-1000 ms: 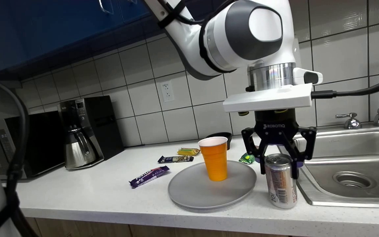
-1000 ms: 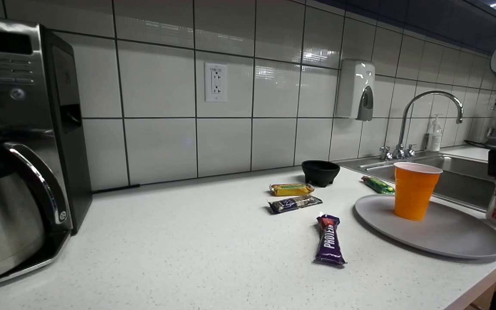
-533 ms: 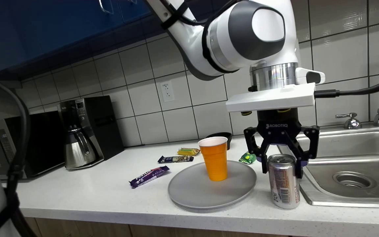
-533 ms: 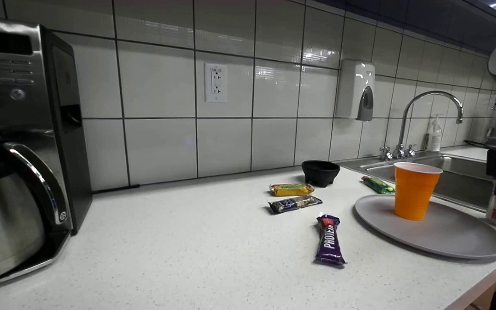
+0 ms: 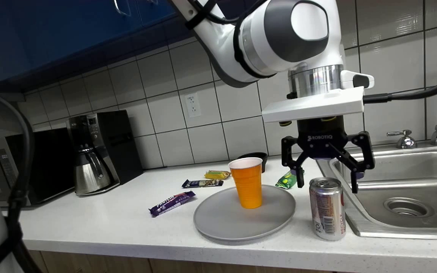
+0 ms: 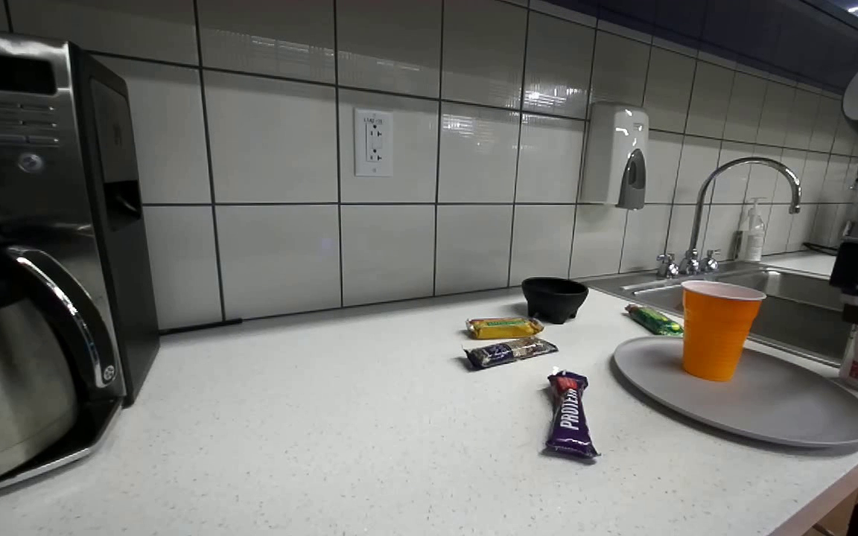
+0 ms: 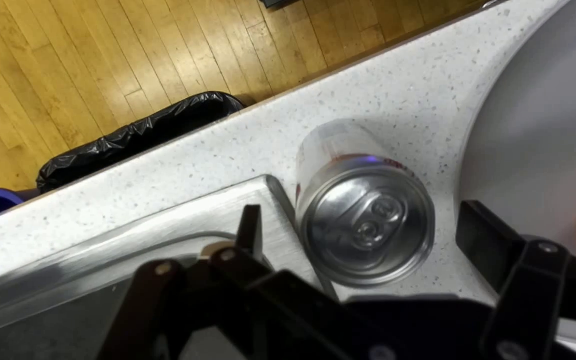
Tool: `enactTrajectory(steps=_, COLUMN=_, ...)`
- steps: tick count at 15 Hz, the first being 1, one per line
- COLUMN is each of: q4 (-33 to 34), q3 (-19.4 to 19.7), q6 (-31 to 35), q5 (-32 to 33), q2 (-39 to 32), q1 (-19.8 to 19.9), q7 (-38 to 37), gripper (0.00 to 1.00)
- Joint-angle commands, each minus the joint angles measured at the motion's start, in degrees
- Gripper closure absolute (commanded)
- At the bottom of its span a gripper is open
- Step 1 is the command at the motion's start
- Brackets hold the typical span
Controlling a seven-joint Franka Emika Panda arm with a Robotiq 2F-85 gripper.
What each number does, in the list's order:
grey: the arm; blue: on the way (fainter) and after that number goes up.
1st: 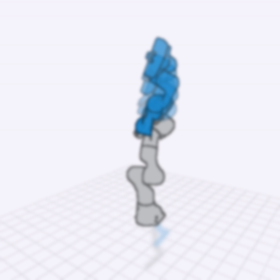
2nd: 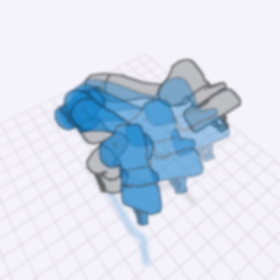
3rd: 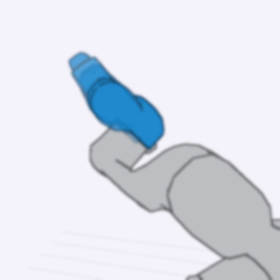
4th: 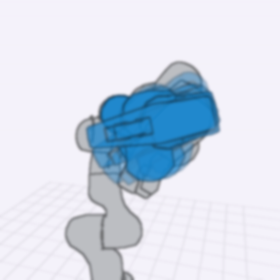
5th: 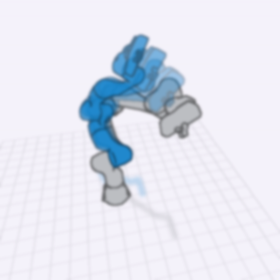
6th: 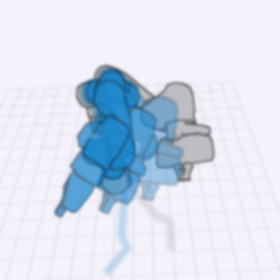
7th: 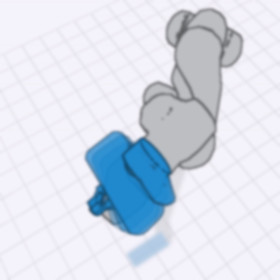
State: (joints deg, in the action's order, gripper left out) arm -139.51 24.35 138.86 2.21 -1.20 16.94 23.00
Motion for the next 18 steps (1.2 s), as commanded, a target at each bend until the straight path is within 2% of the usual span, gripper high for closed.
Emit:
enactTrajectory(steps=1, q4=1.2, q3=-1.7, q6=-3.6, q5=2.7, q2=3.7, q1=1.2, q7=-0.7, gripper=0.0)
enactTrajectory(steps=5, q4=1.9, q3=-2.7, q6=-5.7, q5=4.1, q2=7.0, q1=0.6, q7=-0.8, gripper=0.0)
enactTrajectory(steps=10, q4=1.8, q3=-4.9, q6=-7.4, q5=3.0, q2=10.7, q1=-1.1, q7=-0.4, gripper=0.0)
enactTrajectory(steps=18, q4=1.6, q3=-10.3, q6=-6.8, q5=1.7, q2=10.9, q1=-6.9, q7=-0.9, gripper=0.0)
